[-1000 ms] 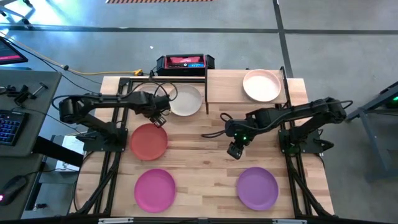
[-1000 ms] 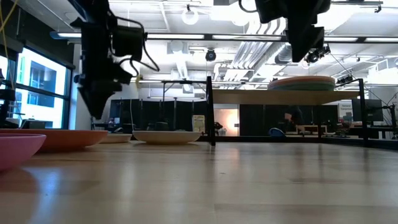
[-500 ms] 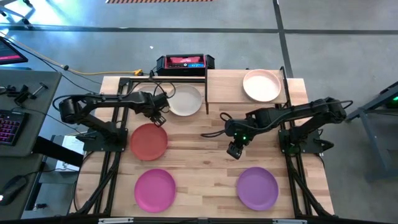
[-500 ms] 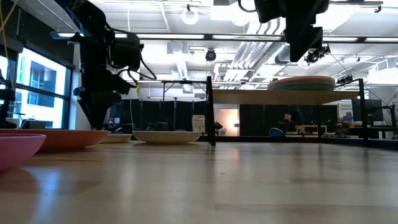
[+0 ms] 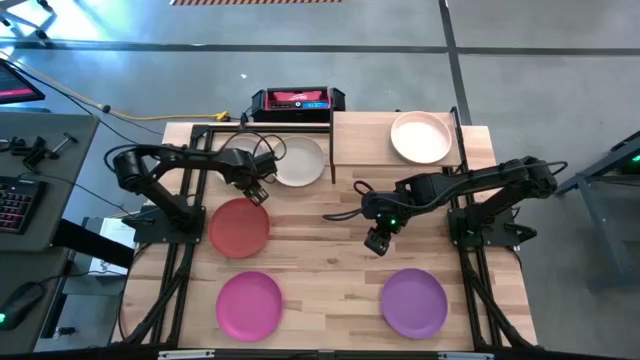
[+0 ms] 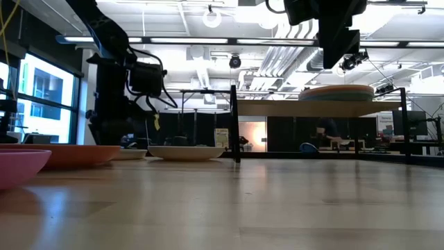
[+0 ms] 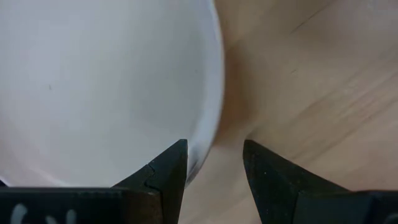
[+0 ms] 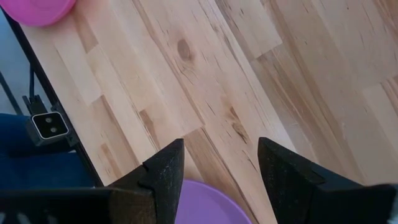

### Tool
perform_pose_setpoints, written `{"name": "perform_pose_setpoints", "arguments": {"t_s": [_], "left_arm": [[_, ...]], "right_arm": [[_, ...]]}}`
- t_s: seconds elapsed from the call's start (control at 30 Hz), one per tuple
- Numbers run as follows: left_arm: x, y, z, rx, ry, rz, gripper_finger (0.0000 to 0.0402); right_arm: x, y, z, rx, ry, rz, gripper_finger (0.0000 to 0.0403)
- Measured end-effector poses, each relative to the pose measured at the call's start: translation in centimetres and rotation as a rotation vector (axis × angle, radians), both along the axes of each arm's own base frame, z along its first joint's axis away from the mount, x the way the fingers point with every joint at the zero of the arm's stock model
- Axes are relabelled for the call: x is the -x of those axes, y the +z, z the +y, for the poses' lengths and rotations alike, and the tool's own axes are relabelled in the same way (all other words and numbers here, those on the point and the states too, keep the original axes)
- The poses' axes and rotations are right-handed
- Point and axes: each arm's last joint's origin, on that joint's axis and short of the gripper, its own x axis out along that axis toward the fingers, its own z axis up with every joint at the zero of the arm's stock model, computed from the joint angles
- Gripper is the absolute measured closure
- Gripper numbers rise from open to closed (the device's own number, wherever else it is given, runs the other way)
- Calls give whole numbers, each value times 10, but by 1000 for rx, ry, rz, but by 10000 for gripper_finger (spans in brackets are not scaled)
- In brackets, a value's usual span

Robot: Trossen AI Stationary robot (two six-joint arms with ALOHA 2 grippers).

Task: Place and stack plates onto a shelf
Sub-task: Stack the gray plate on top of the light orange plate on the shelf

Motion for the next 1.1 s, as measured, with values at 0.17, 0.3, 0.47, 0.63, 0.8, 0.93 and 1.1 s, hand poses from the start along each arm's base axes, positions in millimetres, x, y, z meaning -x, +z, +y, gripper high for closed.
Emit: {"name": "perform_pose_setpoints", "arguments": {"t_s": [0.17,0.3,0.47,0.63,0.8,0.93,1.1], "left_arm": [[0,-1,0,0,-5,10,271],[0,-2,0,12,-42,19,316],[0,-3,-2,-9,-62,42,387],[1,-3,-2,-14,-64,59,393],[3,1,-6,7,-91,57,398],[2,15,-13,-7,-114,28,399],[-1,44,-22,-36,-156,-30,400]], "right_arm": [[0,0,0,-1,0,-5,219],[-1,1,0,-2,0,-15,219],[-3,1,0,-2,-1,-32,219],[-4,2,-1,25,-15,-46,219],[-5,2,0,24,-15,-57,219],[-7,3,-1,22,-43,-74,219],[-10,4,-9,25,-133,-92,219]]}}
